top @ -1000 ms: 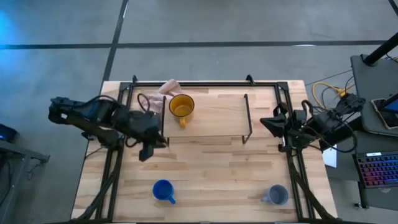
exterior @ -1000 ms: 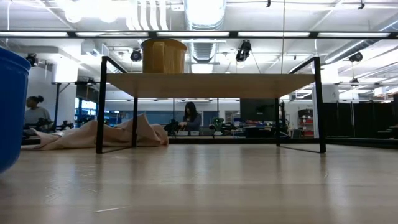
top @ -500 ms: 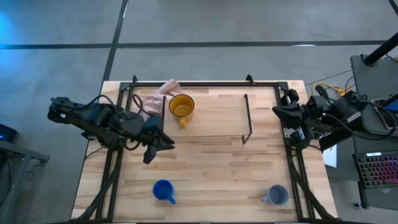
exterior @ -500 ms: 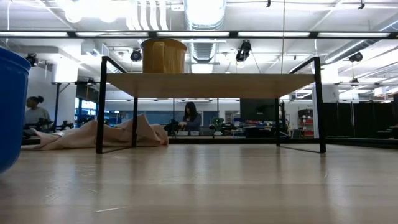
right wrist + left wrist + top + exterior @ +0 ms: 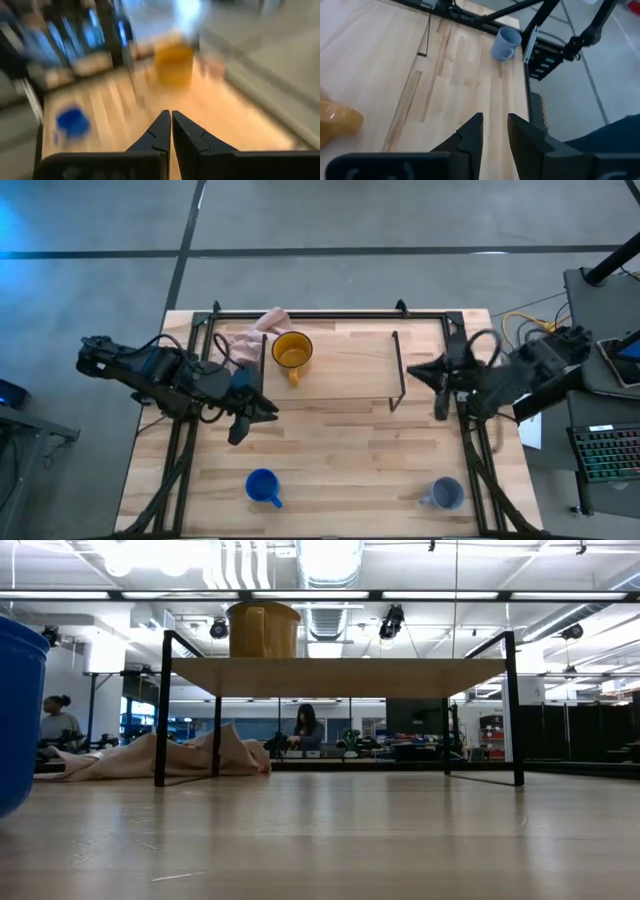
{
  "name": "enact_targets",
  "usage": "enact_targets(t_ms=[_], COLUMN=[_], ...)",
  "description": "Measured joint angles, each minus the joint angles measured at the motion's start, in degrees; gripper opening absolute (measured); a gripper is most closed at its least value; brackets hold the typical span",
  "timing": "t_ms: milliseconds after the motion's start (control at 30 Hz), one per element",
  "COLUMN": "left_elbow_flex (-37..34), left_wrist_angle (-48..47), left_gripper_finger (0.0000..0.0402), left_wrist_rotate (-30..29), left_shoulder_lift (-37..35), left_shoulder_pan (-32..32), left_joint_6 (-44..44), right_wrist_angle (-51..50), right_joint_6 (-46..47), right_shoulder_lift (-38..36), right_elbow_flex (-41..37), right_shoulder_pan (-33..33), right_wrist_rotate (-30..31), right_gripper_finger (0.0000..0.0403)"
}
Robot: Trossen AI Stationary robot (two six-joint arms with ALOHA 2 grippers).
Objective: Stack small to large cups/mugs on shelf
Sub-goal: Put the light blue mug on the shelf
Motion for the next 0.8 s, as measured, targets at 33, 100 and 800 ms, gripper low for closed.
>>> enact_targets(t_ms=[33,100,800], left_elbow_flex=[0.0,0.0,-13.4], left_wrist_angle=[-0.3,-0.5,-3.7], left_gripper_finger=[0.0075,0.0075,0.0075], left_wrist_rotate=[0.1,0.3,1.7], left_shoulder_lift=[-0.1,-0.3,-10.6], left_shoulder_pan=[0.0,-0.1,-0.6], left_joint_6=[0.8,2.3,11.0], right_wrist_angle=[-6.1,-16.7,-26.5], right_joint_6=[4.0,10.3,74.1], right_shoulder_lift=[2.4,7.1,20.5], right_elbow_flex=[2.6,7.3,-0.1], right_shoulder_pan=[0.2,0.2,19.8], right_wrist_rotate=[-2.3,-7.2,-47.5], right_gripper_finger=[0.0011,0.0011,0.0011])
